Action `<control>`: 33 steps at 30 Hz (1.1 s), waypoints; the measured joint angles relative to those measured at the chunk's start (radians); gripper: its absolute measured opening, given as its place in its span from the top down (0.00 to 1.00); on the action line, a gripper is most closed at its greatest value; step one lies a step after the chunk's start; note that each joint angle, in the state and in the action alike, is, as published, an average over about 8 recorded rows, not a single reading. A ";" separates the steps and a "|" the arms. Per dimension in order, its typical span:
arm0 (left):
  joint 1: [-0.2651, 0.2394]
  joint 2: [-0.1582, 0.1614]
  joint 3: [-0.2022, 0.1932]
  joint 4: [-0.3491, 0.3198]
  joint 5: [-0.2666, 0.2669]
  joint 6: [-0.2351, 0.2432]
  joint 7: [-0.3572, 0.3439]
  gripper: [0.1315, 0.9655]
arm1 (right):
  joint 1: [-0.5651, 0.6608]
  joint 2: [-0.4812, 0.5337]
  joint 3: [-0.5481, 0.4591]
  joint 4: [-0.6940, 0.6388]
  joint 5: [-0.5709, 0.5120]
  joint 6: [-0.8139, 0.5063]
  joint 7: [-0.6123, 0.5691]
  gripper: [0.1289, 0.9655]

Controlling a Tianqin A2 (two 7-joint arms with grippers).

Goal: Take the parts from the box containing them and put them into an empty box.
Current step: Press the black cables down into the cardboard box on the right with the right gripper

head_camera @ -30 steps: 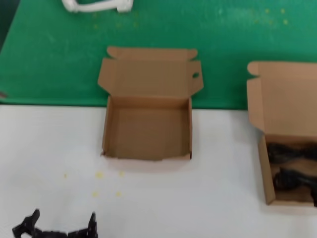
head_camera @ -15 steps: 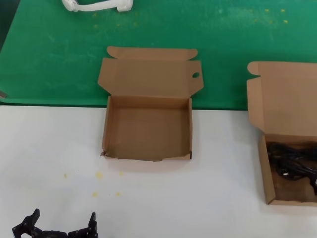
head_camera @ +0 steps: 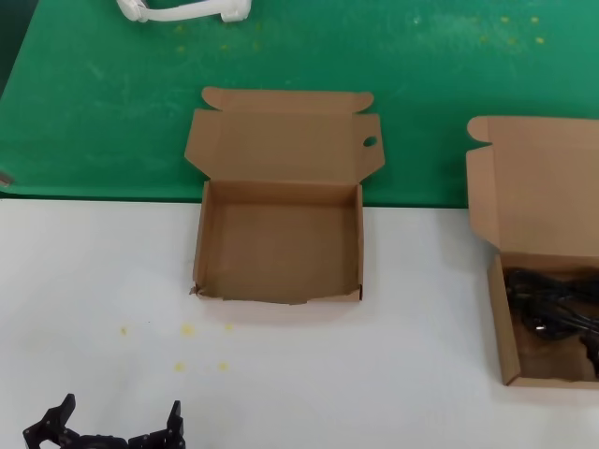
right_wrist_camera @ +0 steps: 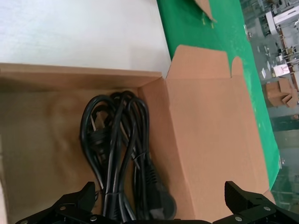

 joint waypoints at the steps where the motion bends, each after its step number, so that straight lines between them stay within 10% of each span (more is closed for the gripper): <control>1: 0.000 0.000 0.000 0.000 0.000 0.000 0.000 0.00 | -0.002 0.000 0.000 -0.002 0.000 -0.001 0.001 0.00; 25: 0.000 0.000 0.000 0.000 0.000 0.000 0.000 0.00 | 0.024 -0.067 0.000 -0.151 0.000 -0.070 -0.036 0.11; 33: 0.000 0.000 0.000 0.000 0.000 0.000 0.000 0.00 | 0.021 -0.054 0.000 -0.123 0.000 -0.063 -0.028 0.29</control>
